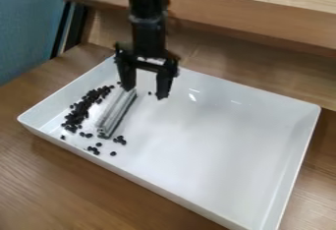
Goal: Sweep into pile
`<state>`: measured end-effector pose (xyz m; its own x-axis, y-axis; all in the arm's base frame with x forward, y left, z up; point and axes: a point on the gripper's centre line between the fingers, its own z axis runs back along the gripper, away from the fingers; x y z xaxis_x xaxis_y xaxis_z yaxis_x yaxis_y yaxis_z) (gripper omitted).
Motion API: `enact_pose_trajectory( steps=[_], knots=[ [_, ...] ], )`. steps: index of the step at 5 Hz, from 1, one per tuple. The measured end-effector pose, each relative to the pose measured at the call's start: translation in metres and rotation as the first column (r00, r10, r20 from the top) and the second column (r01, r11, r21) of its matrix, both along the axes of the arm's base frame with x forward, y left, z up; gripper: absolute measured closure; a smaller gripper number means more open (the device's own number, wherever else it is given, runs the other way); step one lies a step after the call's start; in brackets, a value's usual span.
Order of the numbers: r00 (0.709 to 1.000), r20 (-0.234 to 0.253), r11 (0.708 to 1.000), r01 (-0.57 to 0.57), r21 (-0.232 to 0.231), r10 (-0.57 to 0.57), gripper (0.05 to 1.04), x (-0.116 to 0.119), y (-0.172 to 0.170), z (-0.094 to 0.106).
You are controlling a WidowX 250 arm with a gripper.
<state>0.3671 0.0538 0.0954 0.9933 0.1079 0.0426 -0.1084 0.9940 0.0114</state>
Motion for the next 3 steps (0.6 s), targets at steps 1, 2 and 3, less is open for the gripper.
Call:
enact_pose_trajectory(
  steps=[1, 2, 3],
  knots=[
    [0.999, 0.012, 0.999, 0.042, -0.017, -0.041, 0.082, 0.001, -0.018, 0.007],
    [0.996, 0.016, 0.995, 0.084, -0.058, -0.083, 0.082, -0.002, -0.040, 0.016],
    [0.994, 0.029, 0.991, 0.107, -0.083, -0.105, 0.082, -0.004, -0.054, 0.025]
  ],
)
